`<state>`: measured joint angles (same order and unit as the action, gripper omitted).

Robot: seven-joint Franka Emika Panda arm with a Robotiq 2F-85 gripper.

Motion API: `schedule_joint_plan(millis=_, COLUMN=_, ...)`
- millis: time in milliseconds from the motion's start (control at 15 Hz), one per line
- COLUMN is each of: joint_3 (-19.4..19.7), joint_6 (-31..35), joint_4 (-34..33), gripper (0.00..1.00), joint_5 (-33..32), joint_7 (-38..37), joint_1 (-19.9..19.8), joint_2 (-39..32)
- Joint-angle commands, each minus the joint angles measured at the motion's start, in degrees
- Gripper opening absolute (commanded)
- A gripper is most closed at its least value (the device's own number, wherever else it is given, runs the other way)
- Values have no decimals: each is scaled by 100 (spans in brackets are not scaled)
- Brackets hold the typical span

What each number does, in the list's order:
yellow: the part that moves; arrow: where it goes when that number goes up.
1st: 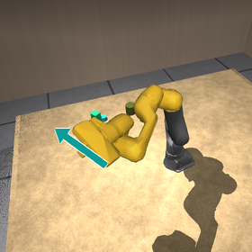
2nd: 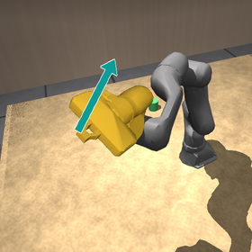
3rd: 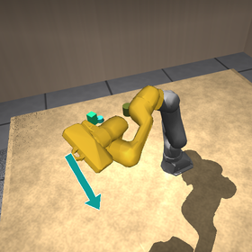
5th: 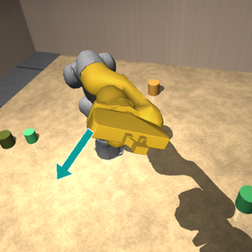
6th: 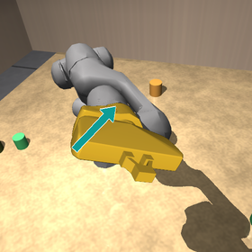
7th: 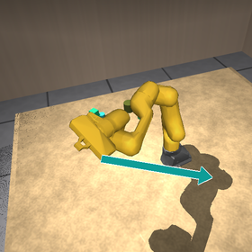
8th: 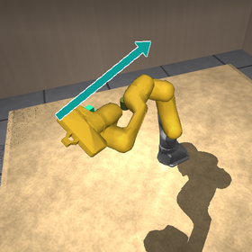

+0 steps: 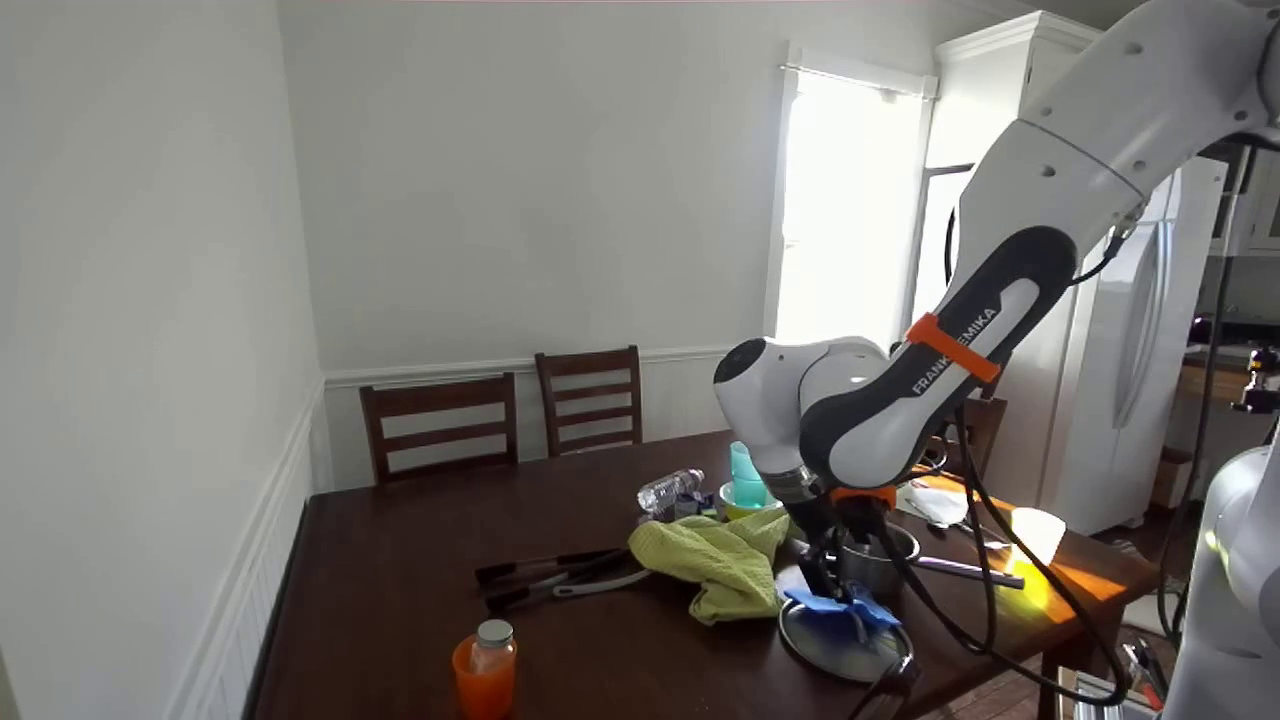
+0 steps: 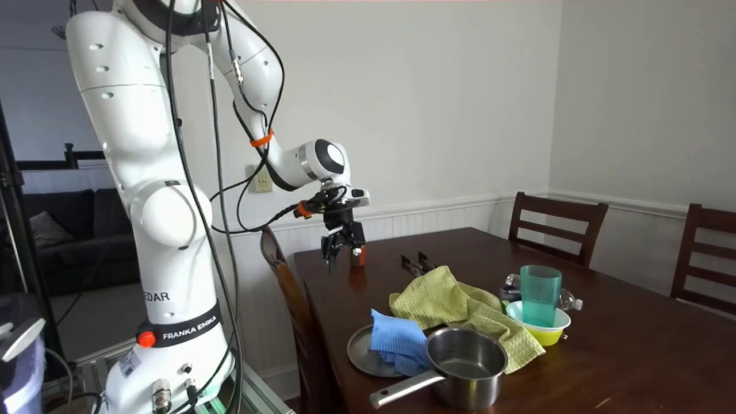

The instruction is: Use the blue cloth to put the silver lid on the pot

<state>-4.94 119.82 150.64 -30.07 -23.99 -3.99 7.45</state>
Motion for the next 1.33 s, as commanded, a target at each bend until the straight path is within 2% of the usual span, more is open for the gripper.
schedule_joint_plan(millis=0, joint_3=106, joint_6=84, joint_4=-1, gripper=100, joint_5=-174, joint_7=-202, joint_1=108, joint_2=-152)
schedule_joint_plan(millis=400, joint_3=141, joint_6=196, joint_4=-23, gripper=100, joint_5=-340, joint_7=-437, joint_1=138, joint_2=-460)
schedule_joint_plan(millis=533, joint_3=148, joint_6=239, joint_4=-8, gripper=100, joint_5=-683, joint_7=-817, joint_1=149, joint_2=-601)
schedule_joint_plan(millis=867, joint_3=301, joint_6=1057, joint_4=135, gripper=100, joint_5=-1667, joint_7=-1993, joint_1=115, joint_2=-917)
schedule_joint_plan(millis=1133, joint_3=507, joint_6=1606, joint_4=77, gripper=100, joint_5=-2181, joint_7=-2884, joint_1=140, joint_2=-1340)
schedule_joint_plan(millis=1267, joint_3=618, joint_6=1845, joint_4=58, gripper=100, joint_5=-2678, joint_7=-3373, joint_1=163, joint_2=-1492)
